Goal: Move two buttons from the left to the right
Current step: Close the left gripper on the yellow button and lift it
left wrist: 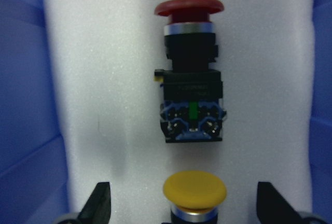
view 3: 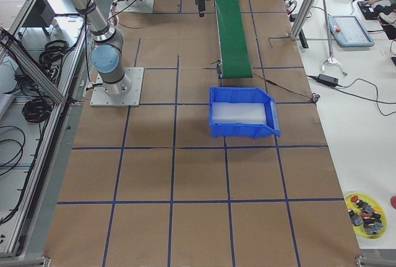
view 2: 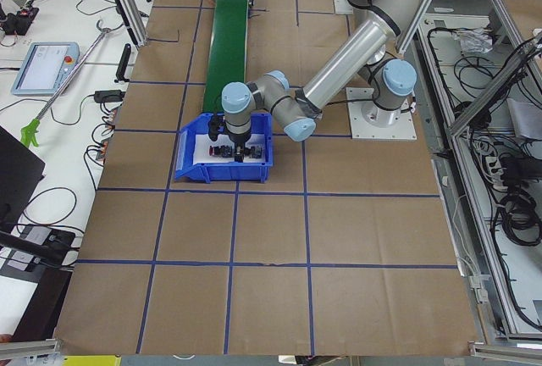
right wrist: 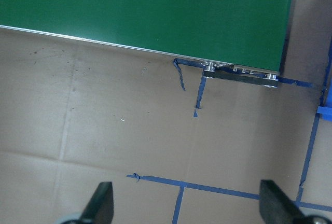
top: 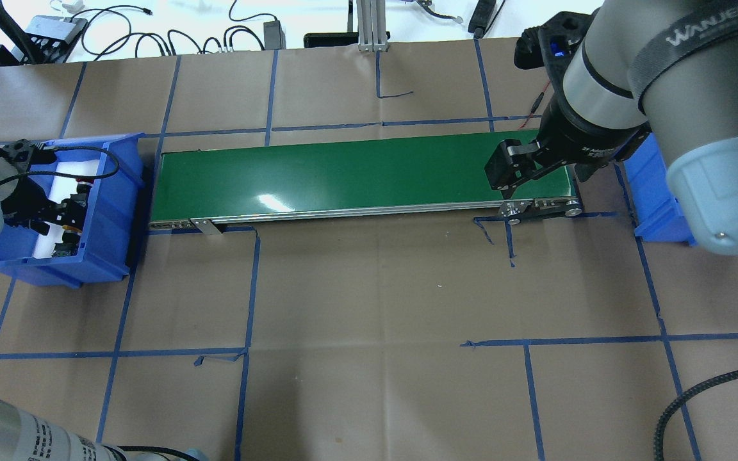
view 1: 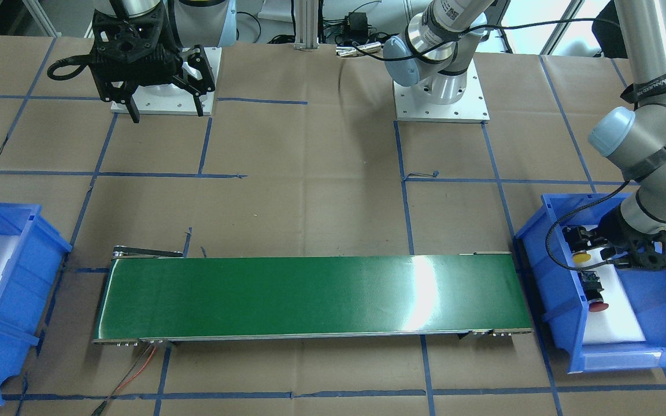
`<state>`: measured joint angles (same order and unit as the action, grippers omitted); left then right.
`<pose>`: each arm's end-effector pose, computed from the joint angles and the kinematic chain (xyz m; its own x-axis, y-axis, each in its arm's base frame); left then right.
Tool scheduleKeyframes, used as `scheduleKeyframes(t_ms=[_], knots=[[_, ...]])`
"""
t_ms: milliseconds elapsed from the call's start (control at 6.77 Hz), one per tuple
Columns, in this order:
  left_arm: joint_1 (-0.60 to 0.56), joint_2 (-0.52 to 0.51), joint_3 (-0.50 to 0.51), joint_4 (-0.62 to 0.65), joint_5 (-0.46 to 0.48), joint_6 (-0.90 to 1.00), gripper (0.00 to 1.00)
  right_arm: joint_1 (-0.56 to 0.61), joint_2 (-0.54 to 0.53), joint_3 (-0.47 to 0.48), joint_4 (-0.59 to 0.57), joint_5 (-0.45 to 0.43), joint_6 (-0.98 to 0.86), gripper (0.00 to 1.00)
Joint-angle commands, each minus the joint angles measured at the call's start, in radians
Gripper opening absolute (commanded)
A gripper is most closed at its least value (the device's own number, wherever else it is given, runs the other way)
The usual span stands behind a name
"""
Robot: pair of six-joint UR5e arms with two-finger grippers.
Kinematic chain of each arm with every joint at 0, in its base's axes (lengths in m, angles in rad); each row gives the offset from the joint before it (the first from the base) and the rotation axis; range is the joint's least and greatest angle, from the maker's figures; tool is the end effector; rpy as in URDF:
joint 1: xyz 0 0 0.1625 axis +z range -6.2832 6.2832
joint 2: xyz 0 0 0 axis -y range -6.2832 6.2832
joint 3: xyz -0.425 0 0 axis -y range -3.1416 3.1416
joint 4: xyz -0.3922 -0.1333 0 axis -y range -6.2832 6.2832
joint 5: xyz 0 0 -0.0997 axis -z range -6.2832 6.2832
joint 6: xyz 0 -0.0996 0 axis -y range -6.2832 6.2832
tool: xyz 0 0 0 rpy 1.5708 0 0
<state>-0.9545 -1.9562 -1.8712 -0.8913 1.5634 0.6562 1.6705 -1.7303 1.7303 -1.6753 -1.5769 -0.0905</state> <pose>0.2157 -0.5364 0.2077 -0.9992 0.0399 0.0097 0.0399 0.9992 0.0005 0.1753 -0.4189 0.4935 -0.9821 -0.1879 0.0155 -0.1885 0.9766 -0.1033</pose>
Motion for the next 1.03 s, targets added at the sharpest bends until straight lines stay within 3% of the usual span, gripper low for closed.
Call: scheduleKeyframes(t_ms=[0, 148, 443, 591, 739, 886], knots=[[0.0, 0.019, -0.019, 0.0, 0.013, -0.003, 1.0, 0.0, 0.0, 0.0, 0.0, 0.0, 0.0, 1.0], [0.005, 0.02, -0.02, -0.018, 0.015, -0.004, 0.87, -0.002, 0.0, 0.0, -0.001, 0.0, 0.0, 1.0], [0.007, 0.017, -0.028, -0.021, 0.013, -0.003, 0.37, -0.002, 0.0, 0.0, -0.001, 0.0, 0.0, 1.0], [0.01, 0.016, -0.028, -0.023, 0.012, -0.003, 0.21, -0.002, 0.0, 0.0, -0.001, 0.0, 0.0, 1.0], [0.01, 0.025, -0.023, -0.049, 0.012, -0.001, 0.07, -0.002, 0.0, 0.0, 0.0, 0.0, 0.0, 1.0], [0.011, 0.043, 0.004, -0.102, 0.013, -0.009, 0.04, 0.0, 0.0, 0.0, -0.001, 0.0, 0.0, 1.0]])
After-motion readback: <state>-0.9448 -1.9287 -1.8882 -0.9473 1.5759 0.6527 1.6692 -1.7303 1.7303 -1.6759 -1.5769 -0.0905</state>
